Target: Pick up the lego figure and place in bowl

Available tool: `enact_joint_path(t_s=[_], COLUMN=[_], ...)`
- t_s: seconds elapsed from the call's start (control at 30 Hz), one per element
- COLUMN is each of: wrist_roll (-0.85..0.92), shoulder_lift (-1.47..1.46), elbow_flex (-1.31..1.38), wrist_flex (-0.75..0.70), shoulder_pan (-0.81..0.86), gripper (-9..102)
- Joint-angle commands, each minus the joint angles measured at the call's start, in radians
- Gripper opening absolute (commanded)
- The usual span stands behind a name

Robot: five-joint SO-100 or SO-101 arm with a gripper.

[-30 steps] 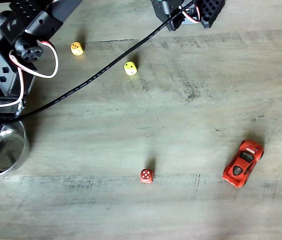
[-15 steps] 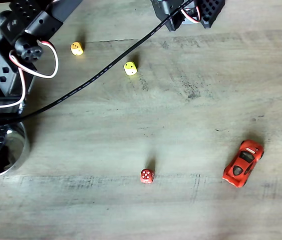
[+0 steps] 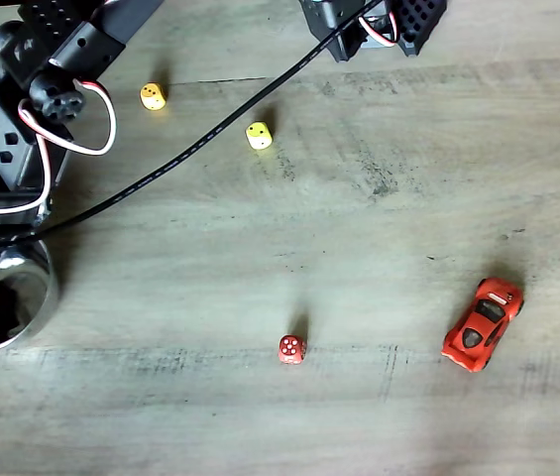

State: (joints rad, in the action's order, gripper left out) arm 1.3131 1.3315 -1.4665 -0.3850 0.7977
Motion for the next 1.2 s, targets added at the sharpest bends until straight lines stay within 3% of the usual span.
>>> enact_joint_path(t_s=[0.0, 0.37, 0.57, 0.7, 1.17], wrist_roll=[-0.006, -0.006, -0.008, -0.008, -0.008], shoulder_lift=[0.025, 0.026, 0.067, 0.141, 0.457], elbow_flex=[0.086, 0.087, 0.084, 0.084, 0.084], wrist_flex=[0.005, 0.005, -0.029, -0.158, -0.850], shoulder_pan=[-0.006, -0.012, -0.103, -0.170, -0.472], gripper=[1, 0, 0, 0, 0])
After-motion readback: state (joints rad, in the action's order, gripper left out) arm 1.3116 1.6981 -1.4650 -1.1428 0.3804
